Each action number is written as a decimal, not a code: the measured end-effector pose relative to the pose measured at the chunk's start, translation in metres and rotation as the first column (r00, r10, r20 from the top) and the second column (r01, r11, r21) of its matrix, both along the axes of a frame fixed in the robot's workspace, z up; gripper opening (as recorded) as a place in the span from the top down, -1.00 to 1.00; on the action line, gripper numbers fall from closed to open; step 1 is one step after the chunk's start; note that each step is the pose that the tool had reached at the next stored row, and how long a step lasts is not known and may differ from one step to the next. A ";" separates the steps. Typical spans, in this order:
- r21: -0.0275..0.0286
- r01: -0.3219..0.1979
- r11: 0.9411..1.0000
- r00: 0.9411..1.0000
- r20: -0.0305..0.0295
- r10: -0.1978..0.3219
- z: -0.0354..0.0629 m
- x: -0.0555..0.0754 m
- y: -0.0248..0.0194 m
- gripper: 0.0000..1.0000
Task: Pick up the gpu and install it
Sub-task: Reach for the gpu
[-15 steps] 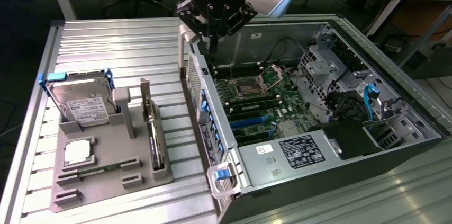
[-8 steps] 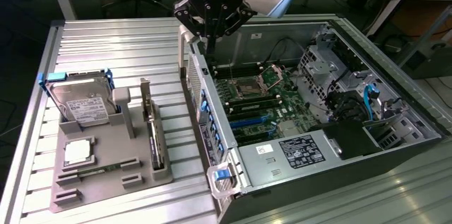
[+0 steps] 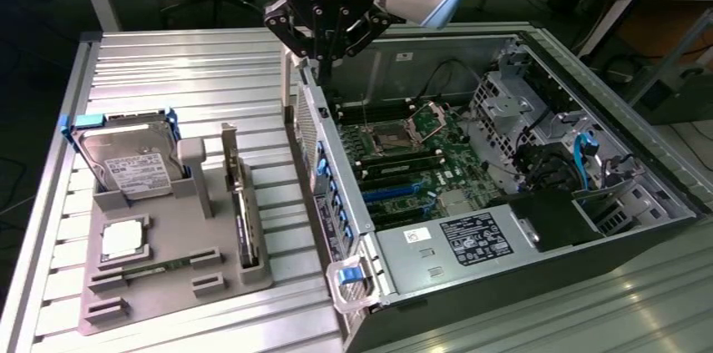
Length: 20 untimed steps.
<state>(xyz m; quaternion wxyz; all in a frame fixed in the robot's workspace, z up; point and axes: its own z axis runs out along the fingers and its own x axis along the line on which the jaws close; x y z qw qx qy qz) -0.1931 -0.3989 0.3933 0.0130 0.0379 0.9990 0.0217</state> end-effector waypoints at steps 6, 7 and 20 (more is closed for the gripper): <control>0.000 0.000 1.000 1.000 0.000 0.000 0.0000 -0.004 0.0000 0.79; 0.000 0.000 1.000 1.000 0.000 0.000 0.0000 -0.004 0.0000 0.79; 0.000 0.000 1.000 1.000 0.000 0.000 0.0000 -0.016 0.0000 0.79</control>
